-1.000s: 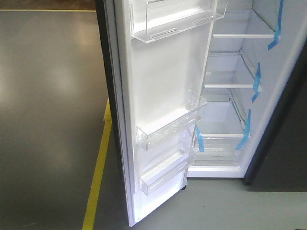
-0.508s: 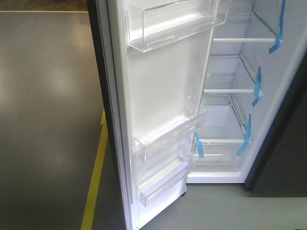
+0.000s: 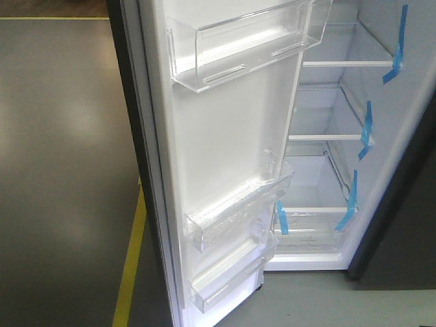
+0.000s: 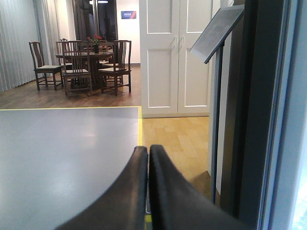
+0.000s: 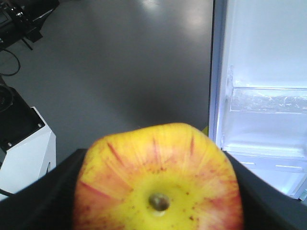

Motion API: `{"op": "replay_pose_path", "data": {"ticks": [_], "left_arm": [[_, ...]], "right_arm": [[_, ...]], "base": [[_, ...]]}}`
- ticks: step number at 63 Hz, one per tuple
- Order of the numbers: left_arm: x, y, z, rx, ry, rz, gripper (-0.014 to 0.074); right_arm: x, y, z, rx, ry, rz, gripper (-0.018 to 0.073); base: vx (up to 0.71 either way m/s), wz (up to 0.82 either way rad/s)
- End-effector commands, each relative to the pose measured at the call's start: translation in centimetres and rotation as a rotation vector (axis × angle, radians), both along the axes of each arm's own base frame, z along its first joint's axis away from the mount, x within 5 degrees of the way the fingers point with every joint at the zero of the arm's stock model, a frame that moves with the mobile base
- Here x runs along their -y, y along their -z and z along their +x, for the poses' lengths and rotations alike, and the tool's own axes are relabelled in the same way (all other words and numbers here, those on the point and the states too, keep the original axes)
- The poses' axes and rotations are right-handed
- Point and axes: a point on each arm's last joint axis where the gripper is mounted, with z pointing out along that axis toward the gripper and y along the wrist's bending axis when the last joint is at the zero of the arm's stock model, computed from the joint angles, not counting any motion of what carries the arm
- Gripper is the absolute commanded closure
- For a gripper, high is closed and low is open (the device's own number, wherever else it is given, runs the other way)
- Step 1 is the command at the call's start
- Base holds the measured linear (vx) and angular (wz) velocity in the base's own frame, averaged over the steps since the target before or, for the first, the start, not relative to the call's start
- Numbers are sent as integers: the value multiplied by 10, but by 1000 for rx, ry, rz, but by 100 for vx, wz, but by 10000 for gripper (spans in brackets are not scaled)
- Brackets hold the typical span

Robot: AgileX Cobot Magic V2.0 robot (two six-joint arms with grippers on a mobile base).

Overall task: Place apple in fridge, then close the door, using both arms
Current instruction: 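Drive closer to the fridge door bins, apple held in right gripper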

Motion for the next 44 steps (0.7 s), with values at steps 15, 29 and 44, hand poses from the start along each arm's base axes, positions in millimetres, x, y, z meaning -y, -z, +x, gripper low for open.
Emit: {"op": "replay_pose_path", "data": {"ticks": [15,29,44], "left_arm": [[1,0,-1,66,10,-13,603],[1,0,-1,66,10,-13,603],[1,0,-1,66,10,-13,603]], "right_arm": [[-2,-13,2,45,12,68,162],[-2,-13,2,45,12,68,162],[-2,-13,2,45,12,68,162]], "base": [[9,-3],[7,-4],[5,-4]]}}
